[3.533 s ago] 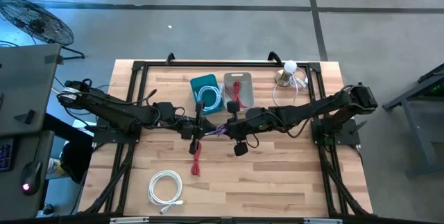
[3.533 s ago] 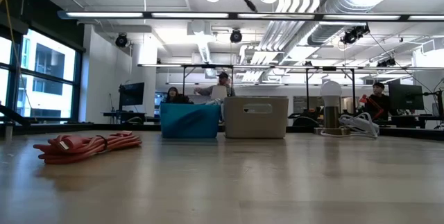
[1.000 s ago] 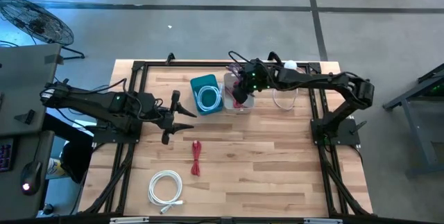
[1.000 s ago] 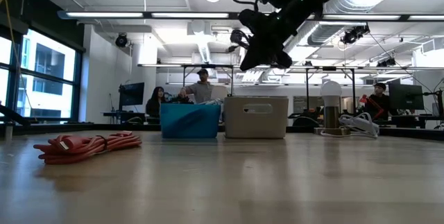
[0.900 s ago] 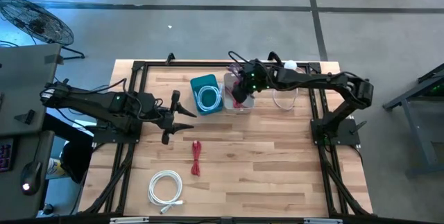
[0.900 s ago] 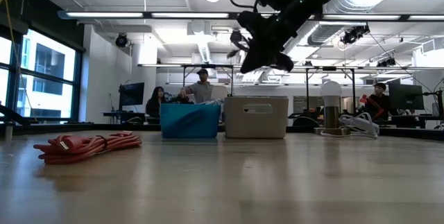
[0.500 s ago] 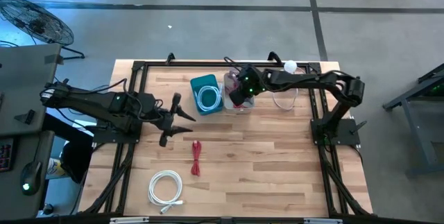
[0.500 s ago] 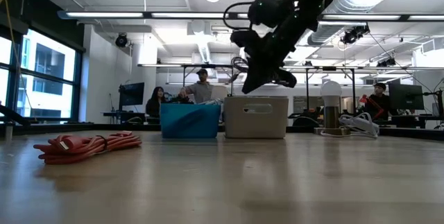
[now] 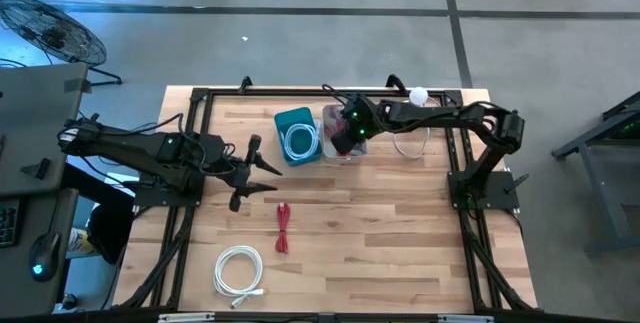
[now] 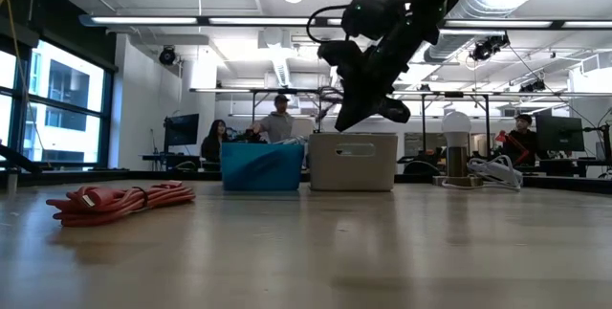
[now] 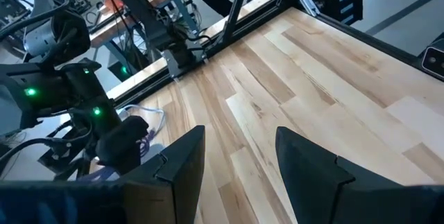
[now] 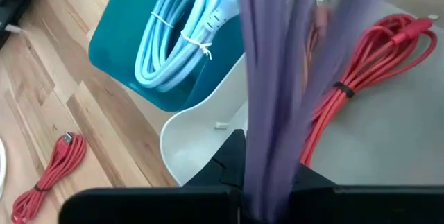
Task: Pick & Place USB Port
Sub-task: Put the purple charger cable into the gray bin, then put the red charger cable into the gray bin
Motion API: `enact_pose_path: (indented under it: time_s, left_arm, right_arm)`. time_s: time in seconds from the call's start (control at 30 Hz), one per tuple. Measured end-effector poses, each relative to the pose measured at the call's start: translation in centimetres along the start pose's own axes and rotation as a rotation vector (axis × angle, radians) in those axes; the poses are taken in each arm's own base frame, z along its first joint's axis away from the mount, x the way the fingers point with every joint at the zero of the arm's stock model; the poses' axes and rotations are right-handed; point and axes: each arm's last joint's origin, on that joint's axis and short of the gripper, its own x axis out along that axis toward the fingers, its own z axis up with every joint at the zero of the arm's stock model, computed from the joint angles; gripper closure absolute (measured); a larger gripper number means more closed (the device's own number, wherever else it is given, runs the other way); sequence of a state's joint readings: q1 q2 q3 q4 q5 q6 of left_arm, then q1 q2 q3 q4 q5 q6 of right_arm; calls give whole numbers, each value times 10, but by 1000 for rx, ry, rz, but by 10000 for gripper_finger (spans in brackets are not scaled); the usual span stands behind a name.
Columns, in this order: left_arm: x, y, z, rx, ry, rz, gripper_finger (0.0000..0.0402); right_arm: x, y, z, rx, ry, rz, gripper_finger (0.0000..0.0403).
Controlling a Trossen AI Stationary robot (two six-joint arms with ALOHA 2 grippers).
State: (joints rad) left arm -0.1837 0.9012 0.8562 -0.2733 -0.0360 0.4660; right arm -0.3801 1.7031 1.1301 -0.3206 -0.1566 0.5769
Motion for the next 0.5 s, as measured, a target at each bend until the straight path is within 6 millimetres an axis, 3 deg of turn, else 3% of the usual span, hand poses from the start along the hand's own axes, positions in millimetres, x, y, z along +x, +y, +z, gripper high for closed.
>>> enact_pose_path:
  time_s: [0.5]
  left_arm:
    - [0,-1,-2,-3,20,-9,229]
  right_arm:
    - [0,-1,0,-42,-17,-29,266]
